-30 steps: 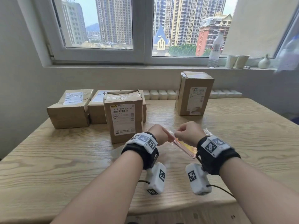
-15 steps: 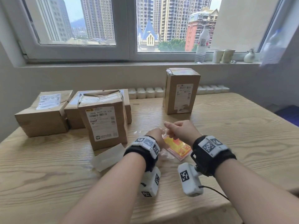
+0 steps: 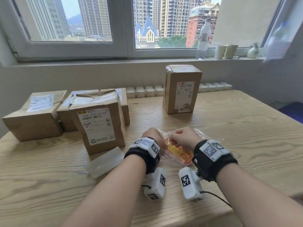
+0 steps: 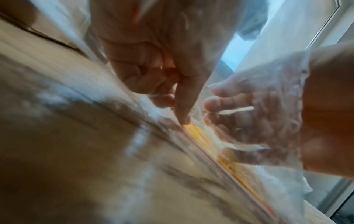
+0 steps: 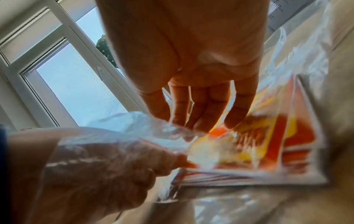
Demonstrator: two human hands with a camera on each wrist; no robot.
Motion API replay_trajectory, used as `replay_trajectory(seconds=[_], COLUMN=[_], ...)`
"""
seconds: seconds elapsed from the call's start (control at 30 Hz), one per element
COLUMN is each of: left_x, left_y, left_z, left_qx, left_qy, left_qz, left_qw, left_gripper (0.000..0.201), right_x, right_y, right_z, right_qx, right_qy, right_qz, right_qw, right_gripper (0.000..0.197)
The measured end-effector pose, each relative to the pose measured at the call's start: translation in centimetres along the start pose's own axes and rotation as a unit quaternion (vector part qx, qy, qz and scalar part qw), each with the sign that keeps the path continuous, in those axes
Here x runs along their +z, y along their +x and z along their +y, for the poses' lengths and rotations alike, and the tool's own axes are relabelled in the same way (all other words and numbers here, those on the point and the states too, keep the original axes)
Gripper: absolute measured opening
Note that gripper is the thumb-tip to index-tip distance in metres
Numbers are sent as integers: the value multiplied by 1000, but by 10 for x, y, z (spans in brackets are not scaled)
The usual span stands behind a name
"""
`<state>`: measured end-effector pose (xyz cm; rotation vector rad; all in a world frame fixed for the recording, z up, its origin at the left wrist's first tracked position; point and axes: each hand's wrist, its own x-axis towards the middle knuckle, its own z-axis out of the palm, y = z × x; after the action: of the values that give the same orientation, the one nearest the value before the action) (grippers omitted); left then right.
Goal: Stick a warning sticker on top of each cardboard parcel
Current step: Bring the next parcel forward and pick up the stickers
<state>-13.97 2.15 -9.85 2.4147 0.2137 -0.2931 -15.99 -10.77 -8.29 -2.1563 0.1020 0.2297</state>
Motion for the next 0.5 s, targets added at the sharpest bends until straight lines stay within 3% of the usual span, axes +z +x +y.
replay_trajectory(seconds=[0.23, 0.5], left_x=[-2, -25], left_y=[3, -9], left_z=[-5, -10], left_qx=[-9, -24], left_qy=[-24, -48], left_qz=[11, 25], left_qw=[1000, 998], left_gripper=[20, 15], right_x=[-3, -10], right_y=[1, -4], right_z=[7, 9], right_qx=[23, 44], right_qy=[-8, -3], right_qz=[1, 20], right_qw=[1000, 999], right_gripper=[23, 15])
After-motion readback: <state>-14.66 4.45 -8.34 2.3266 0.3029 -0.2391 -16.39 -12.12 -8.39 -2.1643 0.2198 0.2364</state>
